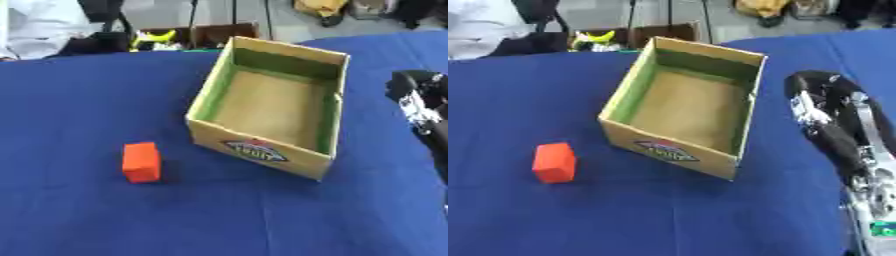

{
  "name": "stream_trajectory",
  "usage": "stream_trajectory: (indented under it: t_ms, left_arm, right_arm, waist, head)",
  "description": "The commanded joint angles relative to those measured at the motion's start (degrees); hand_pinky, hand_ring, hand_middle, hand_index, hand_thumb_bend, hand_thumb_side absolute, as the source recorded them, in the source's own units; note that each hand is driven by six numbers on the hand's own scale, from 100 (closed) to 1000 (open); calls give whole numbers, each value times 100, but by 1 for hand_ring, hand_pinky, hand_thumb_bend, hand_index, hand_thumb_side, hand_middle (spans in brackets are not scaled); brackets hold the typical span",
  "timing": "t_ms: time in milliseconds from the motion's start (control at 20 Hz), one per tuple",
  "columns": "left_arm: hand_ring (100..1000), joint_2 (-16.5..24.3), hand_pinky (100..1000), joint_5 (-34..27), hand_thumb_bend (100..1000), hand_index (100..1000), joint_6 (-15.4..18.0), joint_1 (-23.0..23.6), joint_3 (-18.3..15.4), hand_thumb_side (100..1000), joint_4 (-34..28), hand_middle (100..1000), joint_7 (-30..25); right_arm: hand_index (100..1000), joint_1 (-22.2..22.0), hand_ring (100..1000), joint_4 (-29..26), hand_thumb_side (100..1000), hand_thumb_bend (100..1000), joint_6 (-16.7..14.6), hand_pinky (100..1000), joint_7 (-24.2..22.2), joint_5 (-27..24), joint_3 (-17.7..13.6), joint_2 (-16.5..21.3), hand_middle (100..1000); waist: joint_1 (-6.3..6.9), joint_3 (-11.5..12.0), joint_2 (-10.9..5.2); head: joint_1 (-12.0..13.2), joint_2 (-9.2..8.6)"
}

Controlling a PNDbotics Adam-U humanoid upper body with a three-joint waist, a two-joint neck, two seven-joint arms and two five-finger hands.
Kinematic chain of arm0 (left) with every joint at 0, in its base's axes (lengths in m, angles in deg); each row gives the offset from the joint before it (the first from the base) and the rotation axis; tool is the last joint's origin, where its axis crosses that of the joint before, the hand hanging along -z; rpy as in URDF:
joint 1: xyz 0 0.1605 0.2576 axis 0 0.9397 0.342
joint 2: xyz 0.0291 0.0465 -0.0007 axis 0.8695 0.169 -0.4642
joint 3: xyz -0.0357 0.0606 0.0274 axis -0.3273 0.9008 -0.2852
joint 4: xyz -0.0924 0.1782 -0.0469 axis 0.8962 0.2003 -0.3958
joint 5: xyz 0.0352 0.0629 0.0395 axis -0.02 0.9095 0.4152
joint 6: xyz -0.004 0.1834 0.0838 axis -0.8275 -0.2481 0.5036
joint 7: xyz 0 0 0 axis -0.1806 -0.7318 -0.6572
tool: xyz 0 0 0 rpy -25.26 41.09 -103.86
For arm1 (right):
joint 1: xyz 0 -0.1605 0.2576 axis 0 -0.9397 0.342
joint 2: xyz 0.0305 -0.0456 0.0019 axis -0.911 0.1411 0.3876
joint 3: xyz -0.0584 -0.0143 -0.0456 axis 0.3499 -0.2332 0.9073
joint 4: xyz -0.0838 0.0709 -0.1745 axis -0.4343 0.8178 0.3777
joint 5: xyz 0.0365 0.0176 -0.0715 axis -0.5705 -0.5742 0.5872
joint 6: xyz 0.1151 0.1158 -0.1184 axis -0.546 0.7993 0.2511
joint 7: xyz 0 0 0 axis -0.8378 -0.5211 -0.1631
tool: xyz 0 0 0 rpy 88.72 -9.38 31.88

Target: Pick up objects on the table and place them in the box.

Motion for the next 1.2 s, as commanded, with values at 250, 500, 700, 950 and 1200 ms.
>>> stream_trajectory:
  t_ms: [250,500,700,950,1200]
  left_arm:
    - [536,169,405,-37,462,894,-6,-33,-22,992,-113,635,68]
    - [535,175,404,-18,474,896,-3,-24,-32,998,-113,636,79]
    - [542,621,408,433,593,900,356,183,-59,1000,-113,650,95]
    - [564,1611,433,1294,671,906,1088,499,62,1000,-113,682,213]
    - [561,2407,443,1837,749,910,1390,627,251,1000,-113,684,441]
  right_arm:
    - [725,45,809,-71,530,268,-3,847,8,10,-20,-4,532]
    - [724,38,809,-77,530,268,1,848,17,10,-28,-4,532]
    - [723,30,809,-66,530,270,1,847,5,13,-24,22,532]
    - [723,5,810,-45,531,271,-5,847,-27,18,-4,52,532]
    - [723,9,810,-30,531,275,-15,847,-47,19,9,72,531]
  waist:
    - [-22,8,-165]
    - [-18,10,-169]
    - [5,11,-189]
    - [61,-31,-226]
    - [94,-95,-228]
  head:
    - [22,-59]
    - [31,-55]
    - [0,20]
    - [36,230]
    - [76,328]
